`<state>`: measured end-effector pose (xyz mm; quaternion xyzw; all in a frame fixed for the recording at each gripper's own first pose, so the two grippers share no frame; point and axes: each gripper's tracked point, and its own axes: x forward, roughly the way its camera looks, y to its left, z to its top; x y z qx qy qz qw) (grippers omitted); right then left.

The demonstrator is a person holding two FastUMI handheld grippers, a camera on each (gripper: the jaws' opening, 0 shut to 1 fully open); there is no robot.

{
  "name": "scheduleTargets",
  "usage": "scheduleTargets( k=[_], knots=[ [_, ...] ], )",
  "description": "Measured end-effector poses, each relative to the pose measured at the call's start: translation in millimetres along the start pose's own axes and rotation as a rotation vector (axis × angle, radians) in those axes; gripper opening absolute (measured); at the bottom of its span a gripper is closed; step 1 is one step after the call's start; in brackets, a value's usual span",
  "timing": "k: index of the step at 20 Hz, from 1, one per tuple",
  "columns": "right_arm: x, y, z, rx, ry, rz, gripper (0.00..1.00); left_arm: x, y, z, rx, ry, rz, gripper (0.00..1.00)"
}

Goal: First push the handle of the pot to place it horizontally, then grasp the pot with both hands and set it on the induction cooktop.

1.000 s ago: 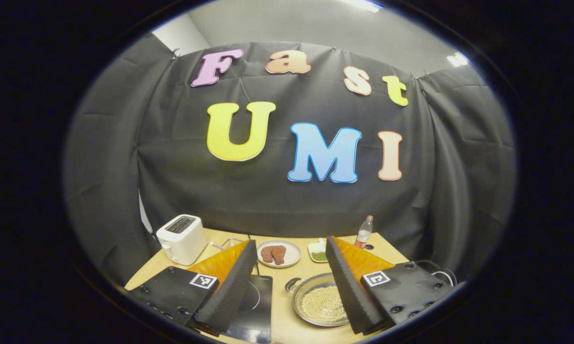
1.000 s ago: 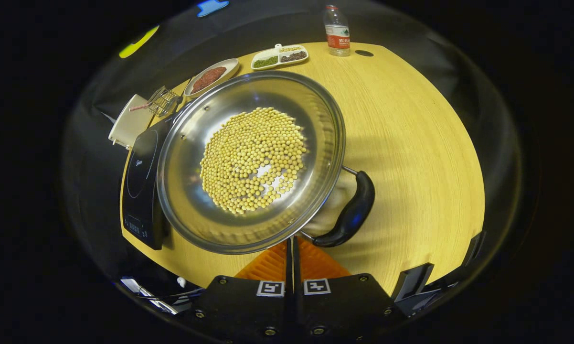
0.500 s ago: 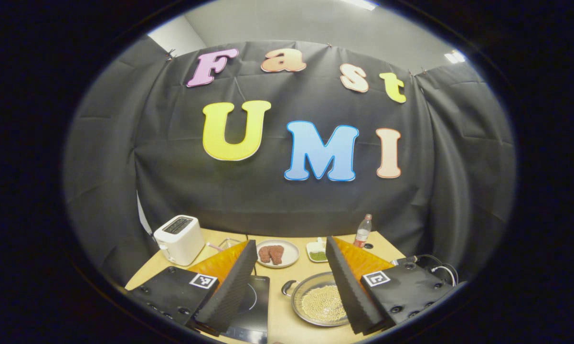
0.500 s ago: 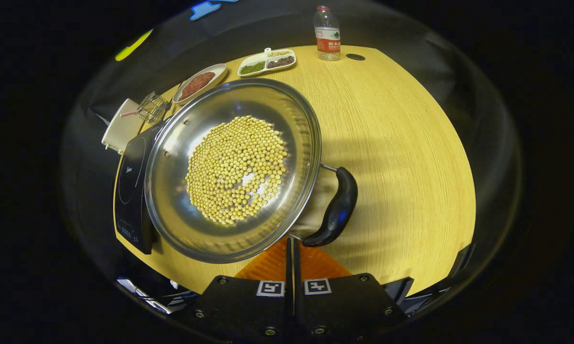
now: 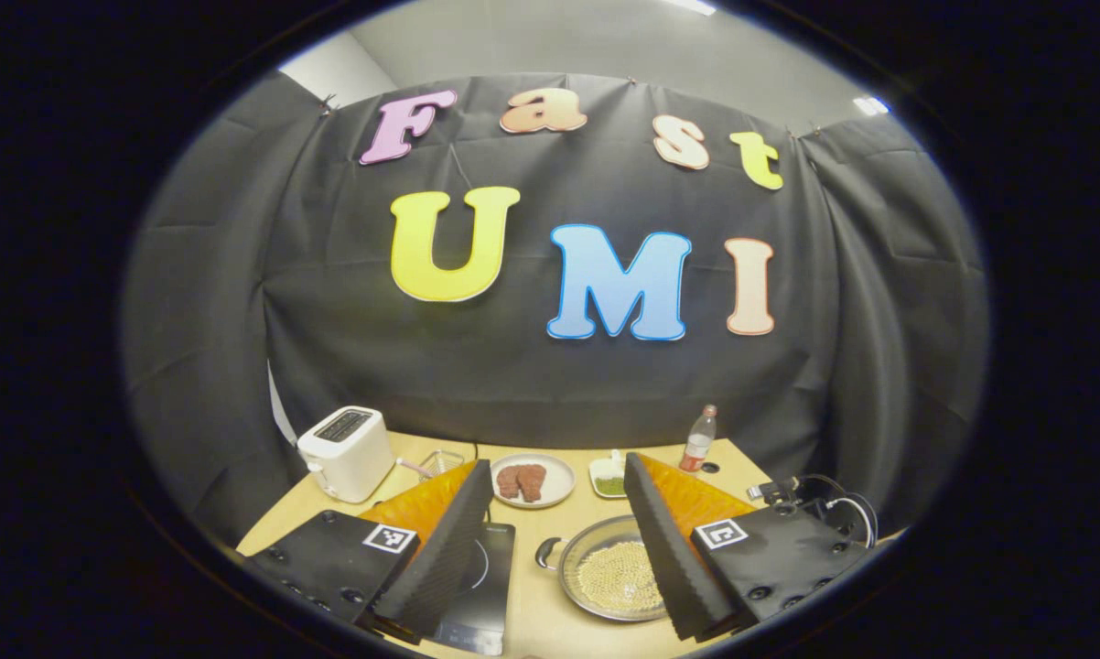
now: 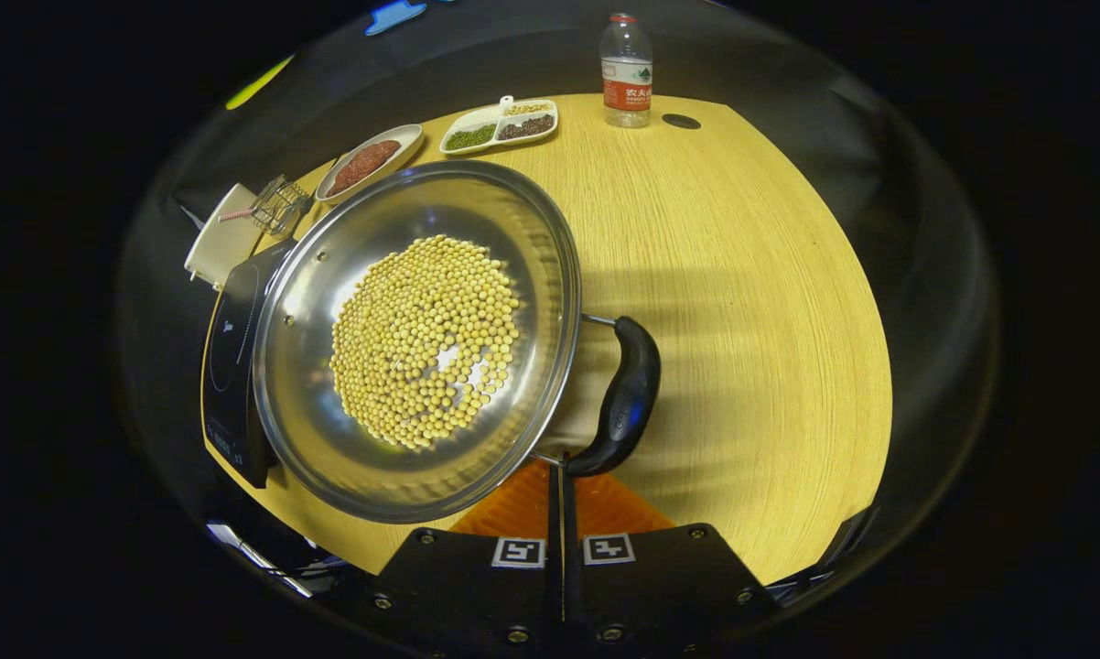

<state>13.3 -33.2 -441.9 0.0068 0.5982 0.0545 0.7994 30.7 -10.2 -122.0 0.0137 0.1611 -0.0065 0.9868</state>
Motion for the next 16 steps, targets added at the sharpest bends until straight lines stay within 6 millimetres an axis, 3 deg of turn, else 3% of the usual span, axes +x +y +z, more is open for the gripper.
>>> scheduleTargets(
  k=[9,11,16],
  knots=[
    [9.9,-13.5,26.0,0.02,-0.017,-0.013,0.01,5.6,-4.3,-16.1,-0.019,0.038,-0.007,0.99],
    [11.8,-16.2,29.4,0.029,-0.024,-0.018,0.01,7.3,0.7,-17.2,-0.023,0.041,-0.001,0.95],
    [13.9,-19.6,40.5,0.059,-0.038,-0.024,0.01,12.3,17.2,-25.1,-0.045,0.058,0.016,0.99]
  ],
)
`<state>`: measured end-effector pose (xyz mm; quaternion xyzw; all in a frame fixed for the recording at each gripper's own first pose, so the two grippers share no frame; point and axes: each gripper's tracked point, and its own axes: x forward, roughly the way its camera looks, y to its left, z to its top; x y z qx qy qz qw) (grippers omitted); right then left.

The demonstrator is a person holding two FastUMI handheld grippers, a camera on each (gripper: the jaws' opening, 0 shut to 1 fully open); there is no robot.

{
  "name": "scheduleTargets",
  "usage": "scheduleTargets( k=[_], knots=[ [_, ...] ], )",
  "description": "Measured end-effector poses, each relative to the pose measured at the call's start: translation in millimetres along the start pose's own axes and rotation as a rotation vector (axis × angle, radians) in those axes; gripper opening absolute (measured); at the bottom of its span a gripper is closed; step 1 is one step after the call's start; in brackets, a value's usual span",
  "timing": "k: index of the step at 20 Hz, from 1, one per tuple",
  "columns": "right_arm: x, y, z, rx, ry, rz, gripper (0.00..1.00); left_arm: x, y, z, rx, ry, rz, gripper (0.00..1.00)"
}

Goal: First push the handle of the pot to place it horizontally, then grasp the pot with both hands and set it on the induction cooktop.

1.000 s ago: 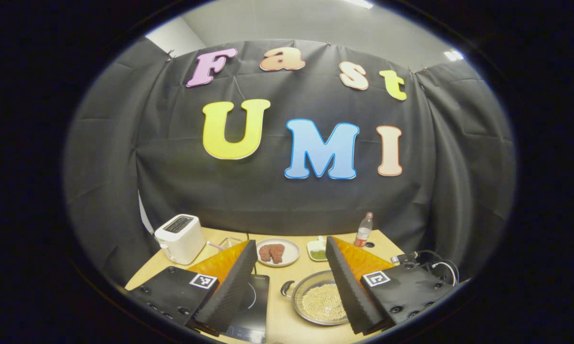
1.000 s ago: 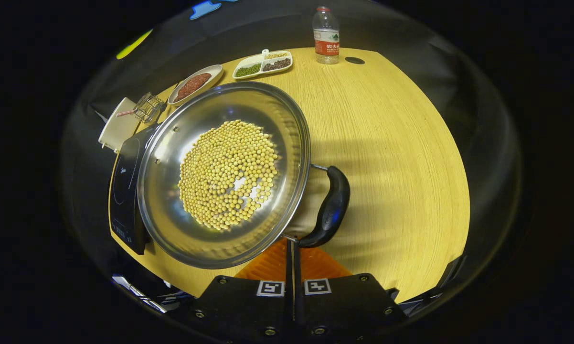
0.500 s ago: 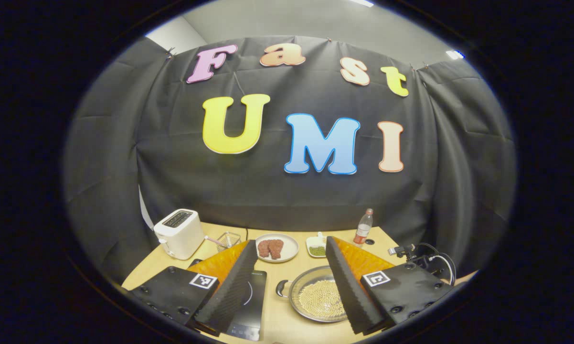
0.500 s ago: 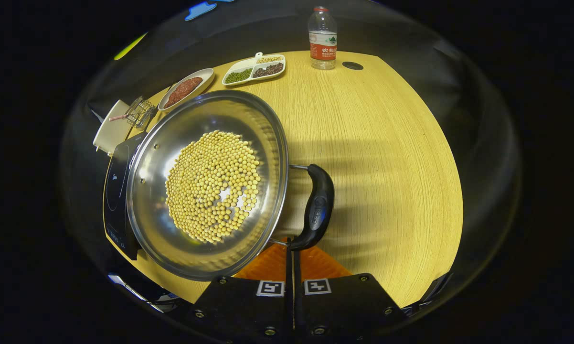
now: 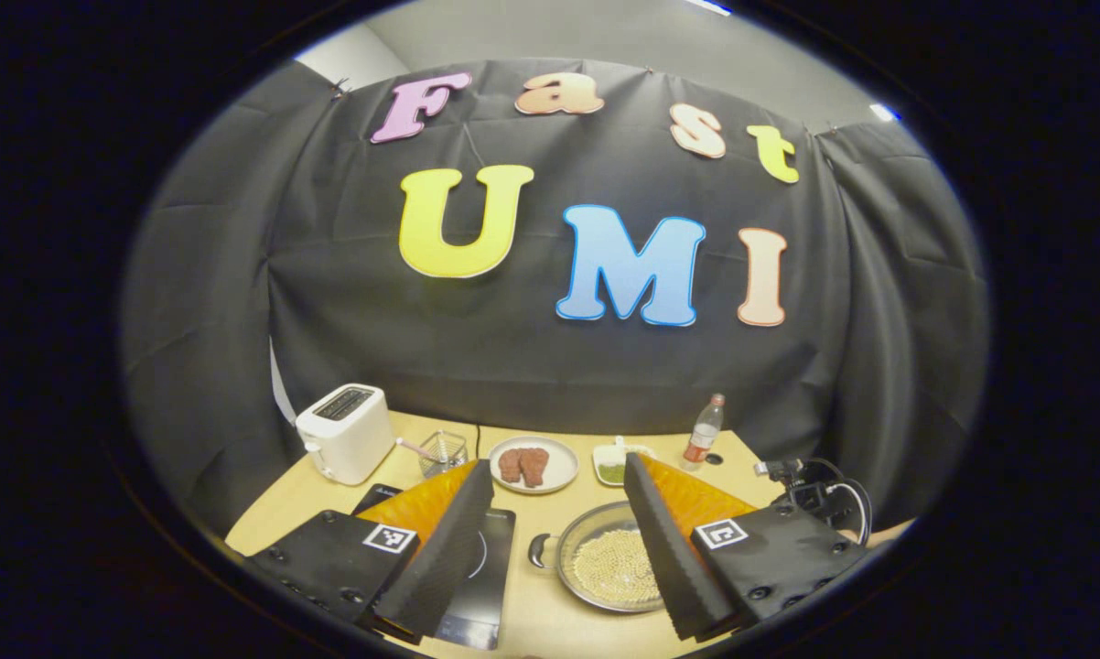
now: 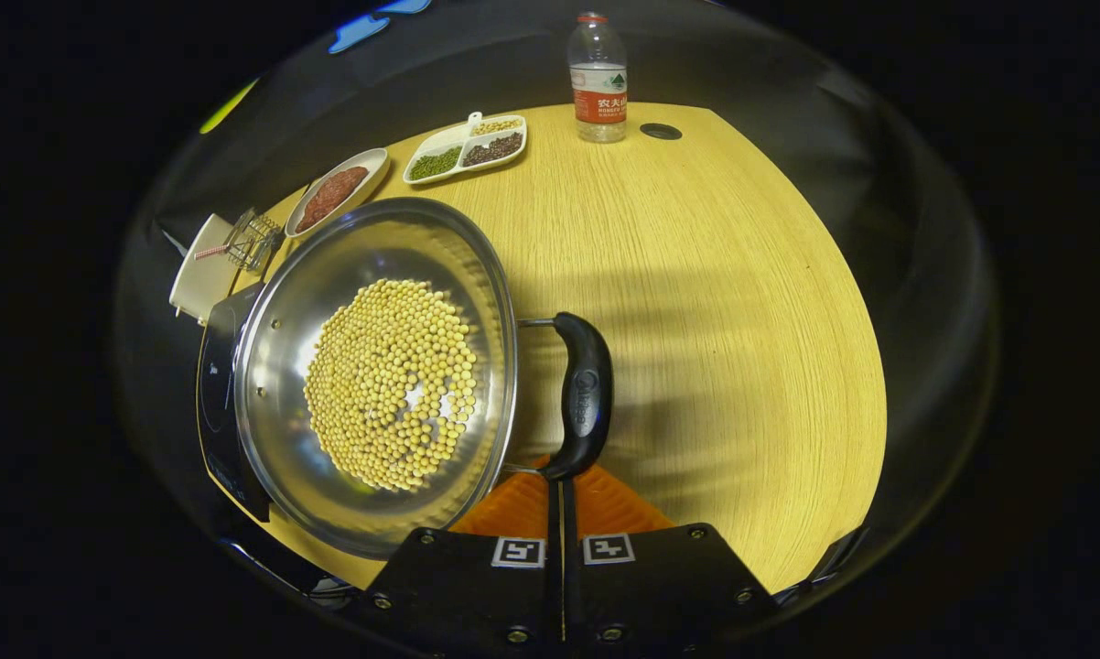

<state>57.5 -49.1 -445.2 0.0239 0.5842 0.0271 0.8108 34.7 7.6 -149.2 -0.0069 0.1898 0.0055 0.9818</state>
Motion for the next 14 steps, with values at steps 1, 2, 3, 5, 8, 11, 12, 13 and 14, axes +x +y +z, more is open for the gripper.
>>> scheduleTargets(
  k=[1,2,3,5,8,11,12,13,14],
  knots=[
    [2.3,0.2,3.2,-0.001,-0.005,-0.005,0.01,0.9,3.9,-2.5,0.001,0.005,0.005,0.99],
    [3.8,-0.3,5.4,-0.002,-0.008,-0.011,0.01,2.4,6.5,-5.6,0.002,0.013,0.006,0.95],
    [5.2,-1.0,7.8,0.0,-0.009,-0.015,0.01,2.1,8.5,-9.0,0.004,0.019,0.006,0.95],
    [5.9,-2.3,10.0,0.005,-0.012,-0.022,0.01,5.6,10.5,-13.1,0.007,0.029,0.005,0.95],
    [4.4,-8.3,13.6,0.006,-0.028,-0.049,0.01,9.6,10.8,-18.8,0.003,0.038,-0.006,0.95],
    [-6.2,-14.5,11.8,0.005,-0.066,-0.066,0.01,16.2,9.8,-24.0,0.001,0.043,-0.022,0.92],
    [-12.4,-18.5,10.5,0.006,-0.084,-0.076,0.05,18.9,9.0,-26.0,0.004,0.046,-0.029,0.92],
    [-19.9,-21.3,9.6,0.005,-0.107,-0.084,0.07,22.2,7.7,-29.9,0.007,0.051,-0.037,0.92],
    [-28.4,-26.5,11.0,0.003,-0.133,-0.101,0.23,24.9,7.3,-33.1,0.012,0.055,-0.043,0.92]
  ],
)
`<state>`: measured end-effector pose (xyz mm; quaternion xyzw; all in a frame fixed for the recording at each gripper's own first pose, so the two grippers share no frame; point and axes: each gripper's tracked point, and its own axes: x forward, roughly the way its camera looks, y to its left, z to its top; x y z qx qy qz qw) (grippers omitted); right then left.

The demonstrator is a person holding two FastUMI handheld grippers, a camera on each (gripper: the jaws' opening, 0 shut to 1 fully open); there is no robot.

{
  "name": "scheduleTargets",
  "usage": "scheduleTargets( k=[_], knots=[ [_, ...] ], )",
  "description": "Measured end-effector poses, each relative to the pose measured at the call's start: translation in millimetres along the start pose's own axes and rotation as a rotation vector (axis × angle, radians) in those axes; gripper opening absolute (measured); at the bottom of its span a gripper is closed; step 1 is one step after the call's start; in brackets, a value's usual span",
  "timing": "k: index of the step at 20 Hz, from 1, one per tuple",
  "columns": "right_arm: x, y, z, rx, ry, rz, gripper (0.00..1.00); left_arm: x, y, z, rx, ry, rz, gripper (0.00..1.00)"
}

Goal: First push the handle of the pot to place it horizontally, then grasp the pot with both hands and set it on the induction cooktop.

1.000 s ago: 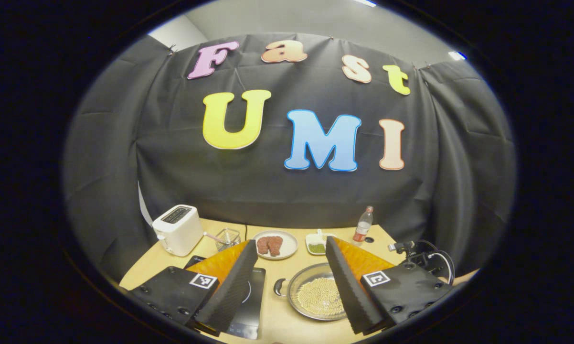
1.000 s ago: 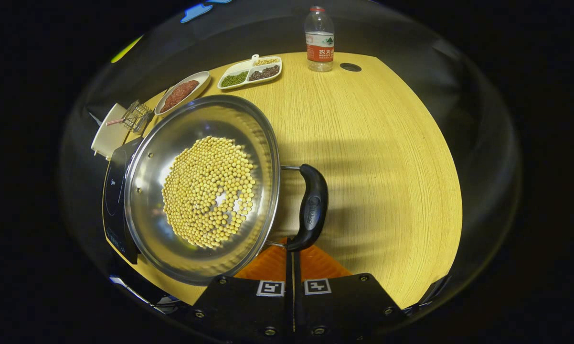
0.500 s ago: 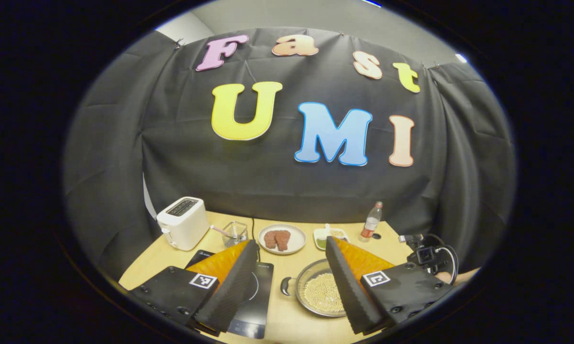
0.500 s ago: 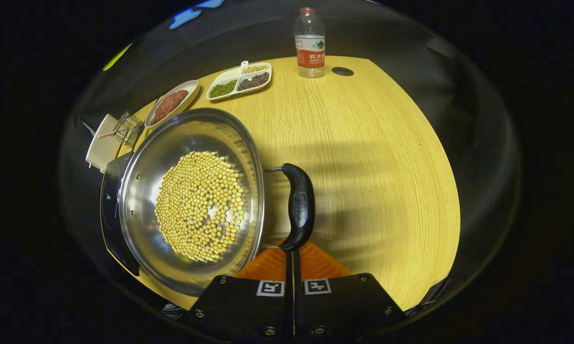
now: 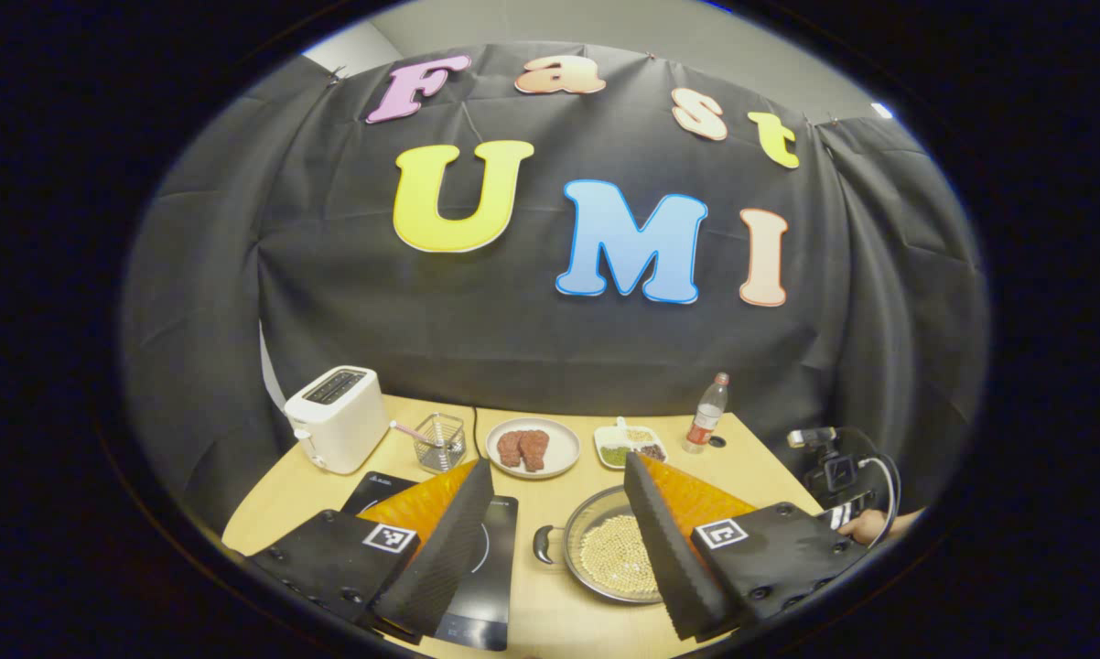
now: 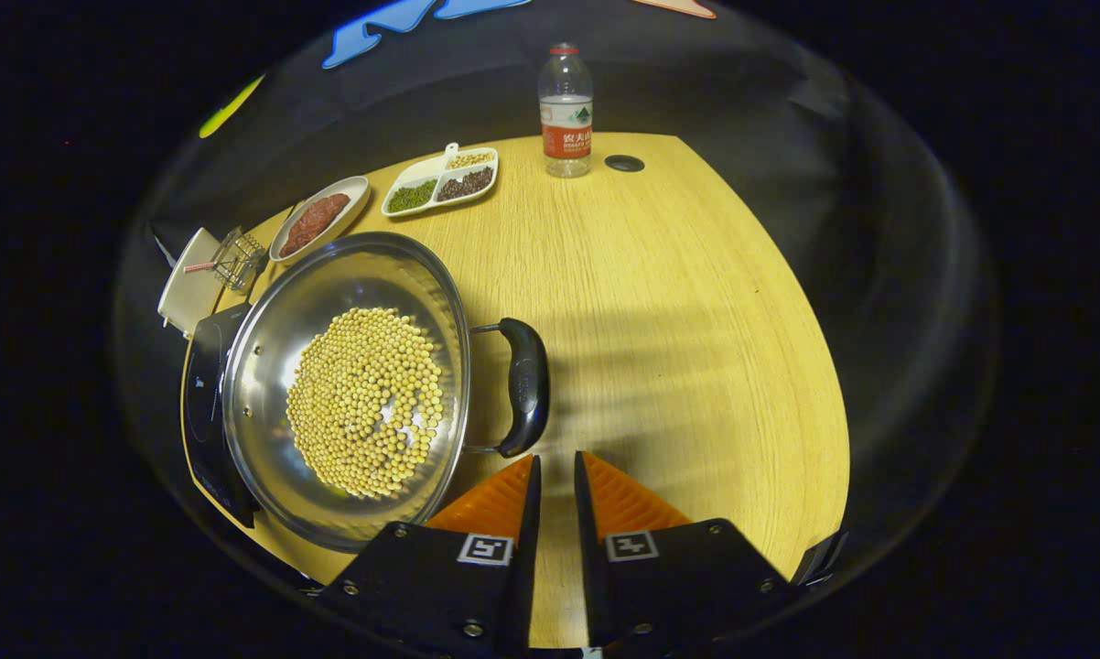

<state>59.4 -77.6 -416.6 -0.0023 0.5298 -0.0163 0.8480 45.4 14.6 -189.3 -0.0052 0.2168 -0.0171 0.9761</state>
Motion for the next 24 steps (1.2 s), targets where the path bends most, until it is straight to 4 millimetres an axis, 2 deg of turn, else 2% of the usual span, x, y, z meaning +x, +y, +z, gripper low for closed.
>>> scheduleTargets(
  k=[1,2,3,4,5,6,8,11,12,17,19,20,21,23,24],
  knots=[
    [-5.6,-3.4,-0.7,-0.001,-0.025,-0.007,0.29,3.3,-1.3,-6.0,0.006,0.008,-0.009,0.92],
    [-15.8,-4.4,2.2,0.001,-0.049,-0.008,0.47,7.7,-3.7,-9.6,0.01,0.015,-0.019,0.92],
    [-26.5,-1.3,2.8,0.005,-0.076,0.002,0.54,12.0,-6.9,-13.6,0.014,0.021,-0.031,0.95],
    [-36.6,0.6,5.6,0.013,-0.105,0.007,0.82,15.1,-11.3,-16.4,0.016,0.025,-0.044,0.95],
    [-48.9,0.4,6.1,0.021,-0.142,0.015,0.85,18.5,-14.3,-19.9,0.02,0.03,-0.056,0.95],
    [-60.2,2.0,8.8,0.028,-0.169,0.02,1.0,22.4,-17.7,-22.8,0.024,0.035,-0.067,0.95],
    [-71.5,3.5,13.3,0.039,-0.223,0.027,1.0,31.4,-23.7,-32.8,0.038,0.055,-0.086,0.95],
    [-78.9,9.9,19.0,0.041,-0.277,0.032,1.0,45.9,-27.1,-58.2,0.057,0.103,-0.101,0.95],
    [-79.0,11.6,20.6,0.043,-0.284,0.035,1.0,52.8,-28.7,-69.0,0.06,0.124,-0.107,0.92],
    [-60.6,21.9,21.6,0.033,-0.282,0.058,1.0,88.9,-30.0,-123.1,0.08,0.231,-0.107,0.95],
    [-51.6,23.9,24.6,0.023,-0.277,0.055,1.0,103.6,-28.5,-138.5,0.092,0.26,-0.097,0.95],
    [-47.1,24.4,26.1,0.019,-0.277,0.056,1.0,111.2,-26.4,-143.7,0.098,0.271,-0.089,0.99],
    [-42.2,25.1,27.8,0.016,-0.276,0.057,1.0,113.1,-25.0,-147.9,0.101,0.281,-0.082,0.99],
    [-32.5,25.6,32.4,0.013,-0.275,0.055,1.0,128.9,-21.0,-162.9,0.099,0.306,-0.07,0.92],
    [-26.6,26.1,35.0,0.013,-0.272,0.054,1.0,136.5,-18.0,-171.5,0.102,0.323,-0.06,0.99]
  ],
)
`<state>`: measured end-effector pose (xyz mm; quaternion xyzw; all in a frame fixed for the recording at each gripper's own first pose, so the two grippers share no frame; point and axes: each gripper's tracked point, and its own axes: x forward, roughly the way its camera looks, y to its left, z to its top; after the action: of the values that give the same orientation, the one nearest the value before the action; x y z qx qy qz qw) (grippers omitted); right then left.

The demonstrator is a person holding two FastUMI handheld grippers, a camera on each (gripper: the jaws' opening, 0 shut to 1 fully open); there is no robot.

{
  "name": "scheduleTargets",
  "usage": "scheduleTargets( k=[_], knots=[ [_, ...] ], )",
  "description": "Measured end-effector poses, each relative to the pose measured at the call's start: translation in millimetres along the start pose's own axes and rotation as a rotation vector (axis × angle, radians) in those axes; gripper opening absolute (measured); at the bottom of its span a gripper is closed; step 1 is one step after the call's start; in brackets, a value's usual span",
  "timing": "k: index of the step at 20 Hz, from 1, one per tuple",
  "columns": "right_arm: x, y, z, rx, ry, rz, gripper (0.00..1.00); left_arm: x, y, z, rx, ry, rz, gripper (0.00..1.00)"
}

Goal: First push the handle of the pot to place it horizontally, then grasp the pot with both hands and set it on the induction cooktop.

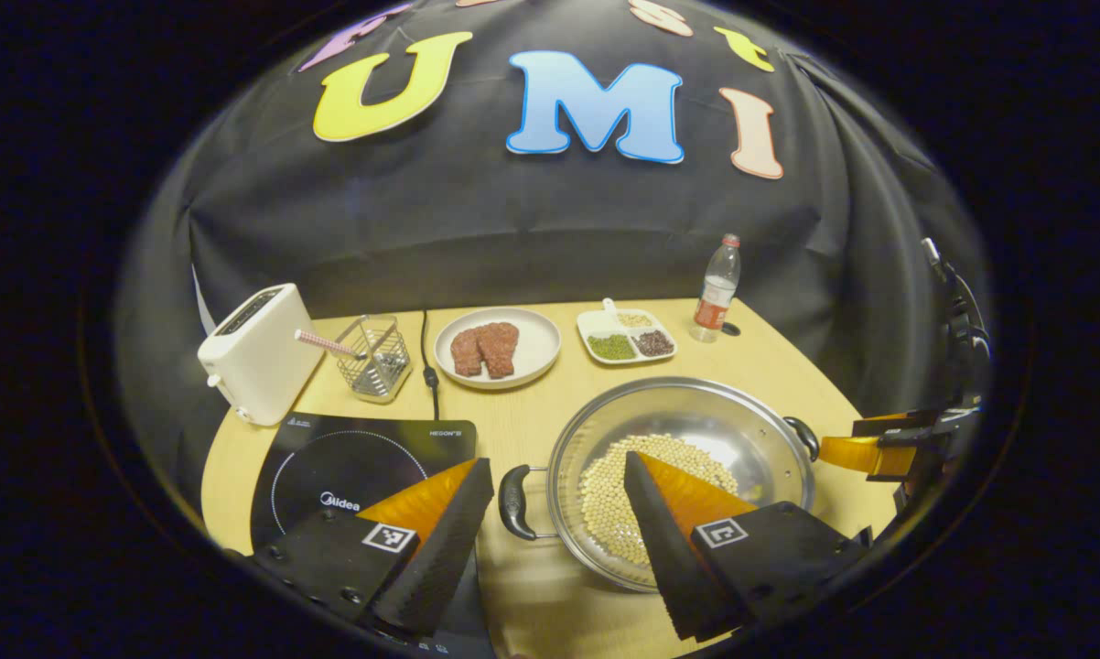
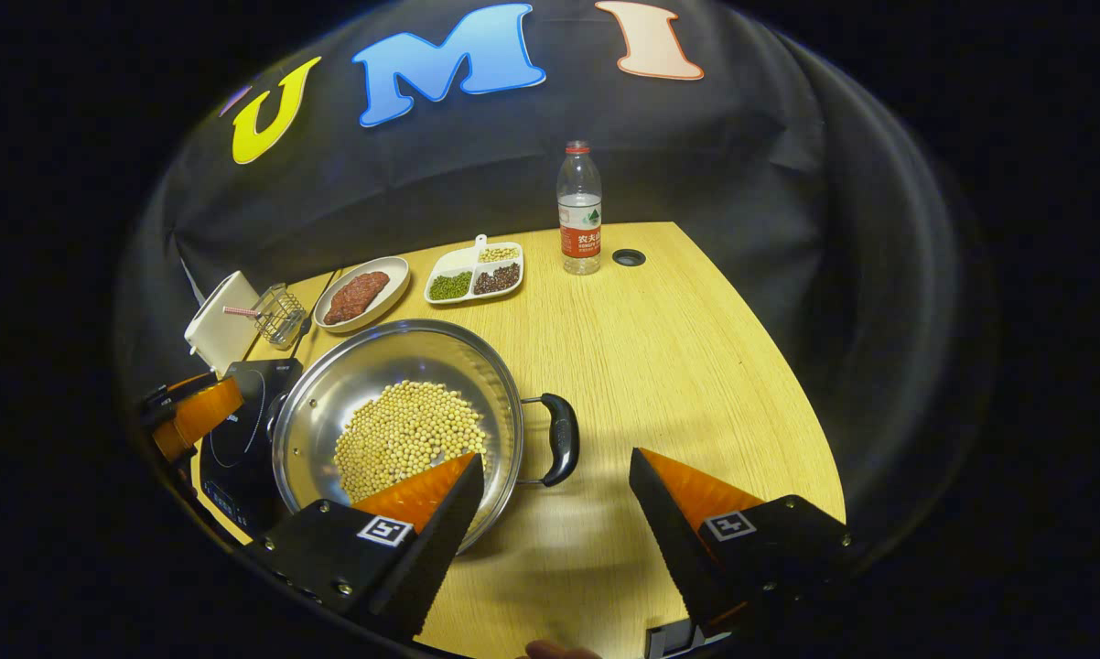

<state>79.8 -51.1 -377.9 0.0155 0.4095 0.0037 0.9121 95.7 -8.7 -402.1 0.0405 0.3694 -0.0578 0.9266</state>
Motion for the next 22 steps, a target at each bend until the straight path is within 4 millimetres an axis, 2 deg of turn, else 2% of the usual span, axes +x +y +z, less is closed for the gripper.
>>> scheduleTargets(
  k=[3,4,7,8,9,10,11,13,15,16,17,18,19,20,21,22],
  knots=[
    [15.7,-0.5,2.4,0.001,0.007,-0.002,1.0,24.5,8.4,-14.2,-0.002,0.042,0.017,0.92],
    [21.6,-0.2,3.4,0.0,0.015,-0.003,1.0,33.1,11.4,-17.8,-0.002,0.054,0.022,0.95],
    [39.6,1.2,2.9,0.006,0.033,0.003,1.0,54.4,17.5,-31.7,-0.006,0.1,0.035,0.96],
    [44.6,2.0,3.5,0.007,0.036,0.003,1.0,59.9,17.7,-36.1,-0.007,0.117,0.035,1.0],
    [51.6,1.0,2.5,0.006,0.041,0.001,1.0,64.9,19.5,-41.3,-0.004,0.131,0.041,0.92],
    [57.1,0.9,1.2,0.005,0.049,-0.001,1.0,69.3,20.4,-46.5,-0.002,0.144,0.045,0.92],
    [61.3,1.5,0.0,0.006,0.058,0.0,1.0,71.9,18.8,-52.2,-0.004,0.157,0.045,0.96],
    [69.7,2.6,-3.3,0.011,0.067,0.006,1.0,75.7,17.0,-58.9,-0.004,0.168,0.05,0.99],
    [78.3,2.1,-6.9,0.007,0.077,0.002,1.0,80.1,15.3,-63.3,-0.002,0.17,0.06,0.95],
    [81.4,2.5,-9.2,0.009,0.083,0.001,1.0,82.7,14.5,-66.8,0.003,0.177,0.064,1.0],
    [84.8,3.0,-12.1,0.011,0.092,0.002,1.0,84.3,14.5,-70.8,0.009,0.184,0.071,1.0],
    [87.1,3.7,-14.8,0.011,0.098,0.003,1.0,85.9,16.9,-72.3,0.022,0.186,0.09,0.91],
    [89.7,2.1,-17.0,0.008,0.104,-0.003,1.0,87.0,21.3,-73.3,0.034,0.183,0.109,0.91],
    [91.4,4.9,-18.9,0.017,0.111,0.009,0.99,90.1,22.1,-73.8,0.033,0.181,0.108,0.84],
    [93.2,8.3,-20.7,0.031,0.118,0.025,0.94,89.1,20.0,-74.0,0.033,0.185,0.111,0.77],
    [94.9,13.0,-21.4,0.04,0.126,0.037,0.8,88.1,19.8,-73.5,0.035,0.184,0.113,0.8]
  ],
)
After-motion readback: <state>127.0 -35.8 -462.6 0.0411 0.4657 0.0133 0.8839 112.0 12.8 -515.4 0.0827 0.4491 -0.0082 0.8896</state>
